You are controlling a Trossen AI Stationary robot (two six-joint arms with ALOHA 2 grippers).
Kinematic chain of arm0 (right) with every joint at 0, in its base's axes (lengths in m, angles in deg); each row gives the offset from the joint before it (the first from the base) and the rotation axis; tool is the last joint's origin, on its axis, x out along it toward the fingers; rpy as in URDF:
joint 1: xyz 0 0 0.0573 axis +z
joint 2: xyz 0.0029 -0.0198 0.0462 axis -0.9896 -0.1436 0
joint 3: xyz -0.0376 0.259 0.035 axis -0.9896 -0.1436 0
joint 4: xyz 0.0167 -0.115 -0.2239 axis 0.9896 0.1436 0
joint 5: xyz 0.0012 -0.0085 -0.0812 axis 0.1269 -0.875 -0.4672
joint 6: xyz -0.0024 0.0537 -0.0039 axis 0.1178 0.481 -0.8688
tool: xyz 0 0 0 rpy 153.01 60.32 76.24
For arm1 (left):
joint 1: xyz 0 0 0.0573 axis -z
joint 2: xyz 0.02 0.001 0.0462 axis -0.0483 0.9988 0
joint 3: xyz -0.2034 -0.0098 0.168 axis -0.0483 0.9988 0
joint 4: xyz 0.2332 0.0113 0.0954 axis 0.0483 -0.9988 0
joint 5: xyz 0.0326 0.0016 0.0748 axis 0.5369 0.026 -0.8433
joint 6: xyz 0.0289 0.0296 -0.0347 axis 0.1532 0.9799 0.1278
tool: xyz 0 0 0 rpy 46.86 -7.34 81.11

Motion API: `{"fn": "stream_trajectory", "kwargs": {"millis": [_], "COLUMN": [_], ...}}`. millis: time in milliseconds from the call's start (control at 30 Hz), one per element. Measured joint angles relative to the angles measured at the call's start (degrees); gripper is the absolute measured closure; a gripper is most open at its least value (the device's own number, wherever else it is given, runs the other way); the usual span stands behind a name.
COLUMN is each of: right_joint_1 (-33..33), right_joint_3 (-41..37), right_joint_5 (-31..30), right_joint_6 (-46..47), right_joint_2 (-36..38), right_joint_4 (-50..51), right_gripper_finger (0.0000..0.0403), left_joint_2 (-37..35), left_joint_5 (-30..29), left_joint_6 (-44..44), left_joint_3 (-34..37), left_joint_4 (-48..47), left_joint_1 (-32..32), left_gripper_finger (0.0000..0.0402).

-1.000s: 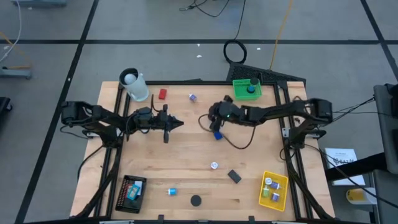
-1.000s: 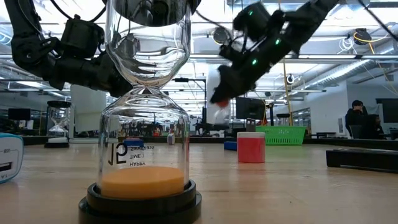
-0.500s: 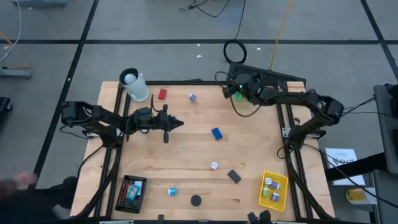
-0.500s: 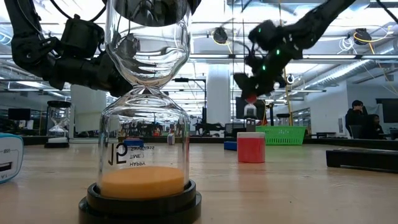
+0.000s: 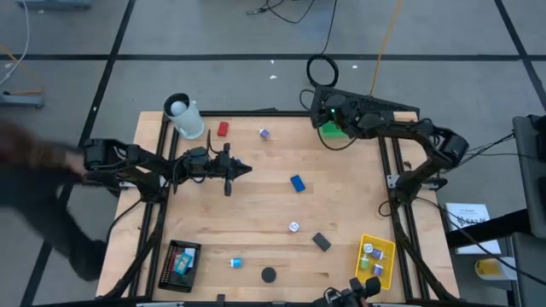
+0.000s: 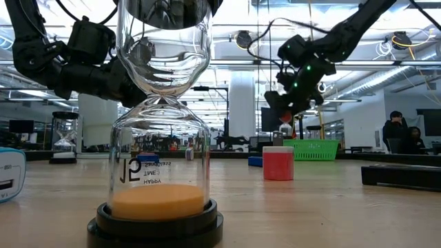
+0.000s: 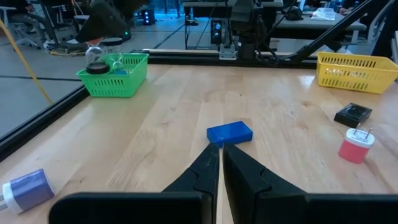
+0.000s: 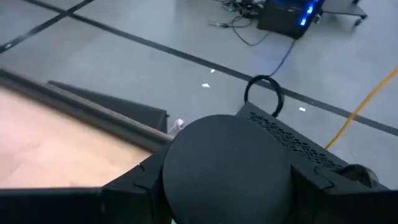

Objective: Pick & Place Office items
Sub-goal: Put the red hourglass into the green bin

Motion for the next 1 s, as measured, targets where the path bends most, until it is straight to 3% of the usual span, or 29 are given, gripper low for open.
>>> {"fn": "stream_trajectory", "kwargs": {"millis": [1000], "right_joint_1": [-2.36], "right_joint_3": [0.02], "right_joint_5": [0.07], "right_joint_6": [1.46], "right_joint_2": [-8.50], "right_joint_4": [-1.24], "right_gripper_finger": [0.0209], "left_joint_2": [0.00], "left_joint_5": [0.06], "left_joint_6": [-0.06], "left_joint_3": [0.00], "left_joint_4": [0.00], "left_joint_1": [0.04], "left_gripper_finger": [0.0376]}}
